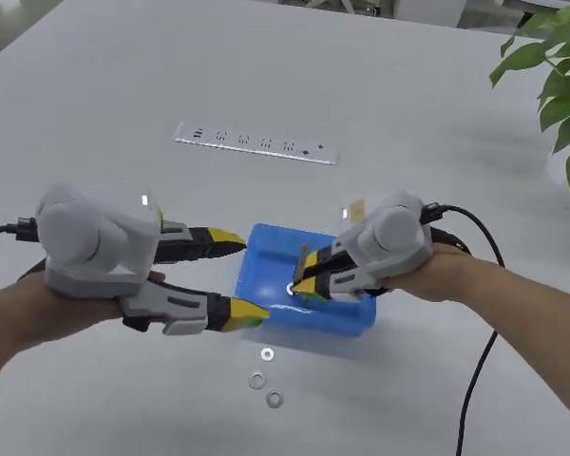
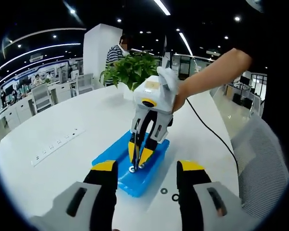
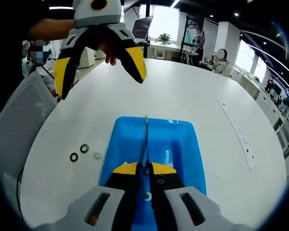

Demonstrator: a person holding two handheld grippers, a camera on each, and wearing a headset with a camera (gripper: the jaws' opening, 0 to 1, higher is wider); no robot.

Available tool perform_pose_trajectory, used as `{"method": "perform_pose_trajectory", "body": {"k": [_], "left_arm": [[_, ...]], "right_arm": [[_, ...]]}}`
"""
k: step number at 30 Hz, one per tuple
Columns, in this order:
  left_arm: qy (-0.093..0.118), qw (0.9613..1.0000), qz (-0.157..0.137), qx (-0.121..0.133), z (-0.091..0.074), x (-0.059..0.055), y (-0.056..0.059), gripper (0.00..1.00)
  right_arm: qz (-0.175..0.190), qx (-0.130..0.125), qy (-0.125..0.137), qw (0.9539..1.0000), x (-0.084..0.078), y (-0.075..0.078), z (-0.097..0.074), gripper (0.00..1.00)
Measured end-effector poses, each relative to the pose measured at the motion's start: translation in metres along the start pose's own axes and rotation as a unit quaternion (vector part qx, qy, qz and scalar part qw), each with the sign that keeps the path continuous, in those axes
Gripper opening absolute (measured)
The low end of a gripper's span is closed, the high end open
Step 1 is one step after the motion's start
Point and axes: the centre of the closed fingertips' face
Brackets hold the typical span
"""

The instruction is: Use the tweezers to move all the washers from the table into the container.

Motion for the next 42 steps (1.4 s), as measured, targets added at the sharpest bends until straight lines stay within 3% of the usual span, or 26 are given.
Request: {"method": "perform_pose_trajectory", "body": {"k": [7,16,29,42], "left_arm": [[0.001,0.9998,0.021,-0.004,0.014,0.01,-0.011,0.3],[-0.004,0.9986,0.048,-0.022,0.031,0.018,-0.014,0.17],[-0.017,0.9963,0.074,-0.04,0.044,0.018,-0.014,0.07],[-0.018,0.9949,0.086,-0.049,0.047,0.021,-0.013,0.05]], "right_arm": [[-0.007,0.01,0.001,0.9999,0.001,0.0,0.001,0.09],[-0.018,0.011,-0.002,0.9998,0.002,-0.002,0.002,0.09],[-0.034,0.017,-0.005,0.9993,0.004,-0.002,0.004,0.09],[-0.031,0.017,-0.009,0.9993,0.003,-0.002,0.002,0.13]]}}
Point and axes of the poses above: the centre of the closed fingertips' face, and the gripper's own axes: z roughly forward along the fingers, y roughly to its right, x roughly out of its top, and after that the axes turned 5 degrees about -y, right-handed
